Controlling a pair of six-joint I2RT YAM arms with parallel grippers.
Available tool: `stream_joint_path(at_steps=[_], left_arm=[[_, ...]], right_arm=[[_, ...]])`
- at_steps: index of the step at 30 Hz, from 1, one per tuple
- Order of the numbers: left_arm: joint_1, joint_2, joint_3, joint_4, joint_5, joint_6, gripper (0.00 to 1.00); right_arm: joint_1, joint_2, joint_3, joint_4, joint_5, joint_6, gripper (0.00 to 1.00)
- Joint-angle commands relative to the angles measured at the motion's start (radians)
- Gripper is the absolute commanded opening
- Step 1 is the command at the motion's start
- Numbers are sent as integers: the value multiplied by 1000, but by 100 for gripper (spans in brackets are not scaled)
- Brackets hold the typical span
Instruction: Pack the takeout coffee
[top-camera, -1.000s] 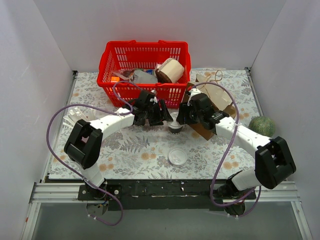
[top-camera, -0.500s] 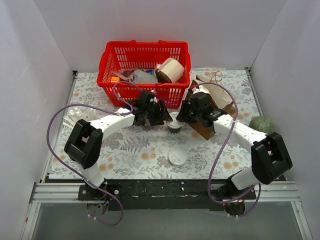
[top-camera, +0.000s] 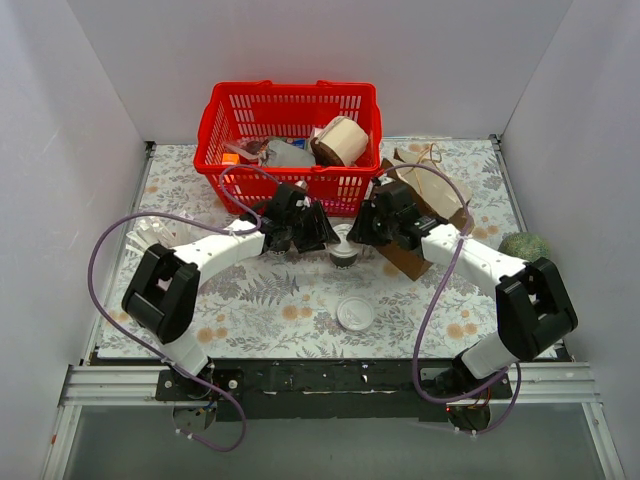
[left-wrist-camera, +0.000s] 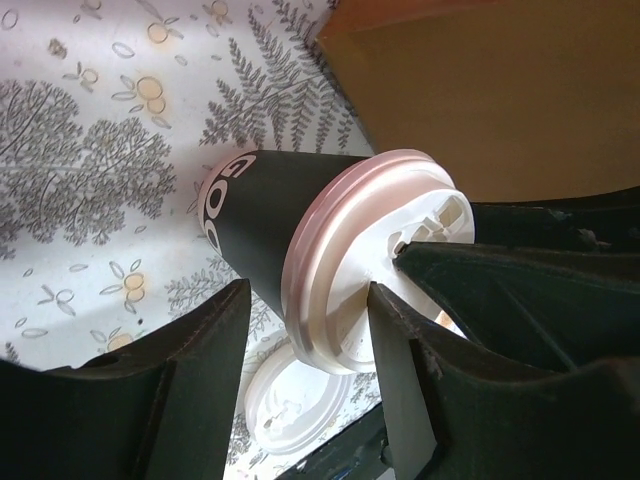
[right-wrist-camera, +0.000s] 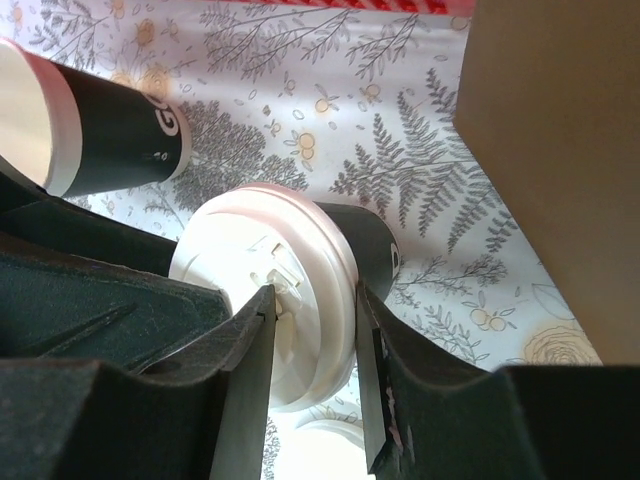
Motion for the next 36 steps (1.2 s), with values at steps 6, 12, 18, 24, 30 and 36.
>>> stream_joint_path(at_steps=[6, 12, 18, 24, 30, 36], left_arm=[[-5, -125, -135, -160, -80, 38, 46], [-1, -194, -227, -158, -94, 32, 44], [2, -234, -284, -134, -59, 50, 42], [18, -248, -311, -114, -16, 73, 41], [27, -262, -322, -97, 3, 81, 41], [36, -256, -333, -75, 29, 81, 40]], right_arm=[[118, -19, -90, -105, -168, 66, 37], [139, -60, -86, -96, -151, 88, 53], [139, -92, -21, -79, -96, 88, 59], [116, -69, 40, -111, -78, 99, 66], [67, -45, 3, -21, -154, 103, 68], [61, 18, -17, -12, -222, 102, 48]])
